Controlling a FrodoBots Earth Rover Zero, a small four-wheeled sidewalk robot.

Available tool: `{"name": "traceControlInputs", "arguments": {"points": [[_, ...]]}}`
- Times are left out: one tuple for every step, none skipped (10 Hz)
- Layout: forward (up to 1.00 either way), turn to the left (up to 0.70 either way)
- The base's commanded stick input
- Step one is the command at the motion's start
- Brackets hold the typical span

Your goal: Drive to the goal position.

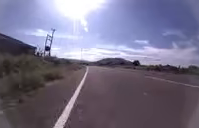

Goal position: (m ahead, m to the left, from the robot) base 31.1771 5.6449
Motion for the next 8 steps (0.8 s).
{"name": "traceControlInputs", "arguments": {"points": [[1.0,0.0],[1.0,0.0],[1.0,-0.09],[1.0,-0.2],[1.0,-0.4],[1.0,-0.36],[1.0,-0.33],[1.0,0.0]]}}
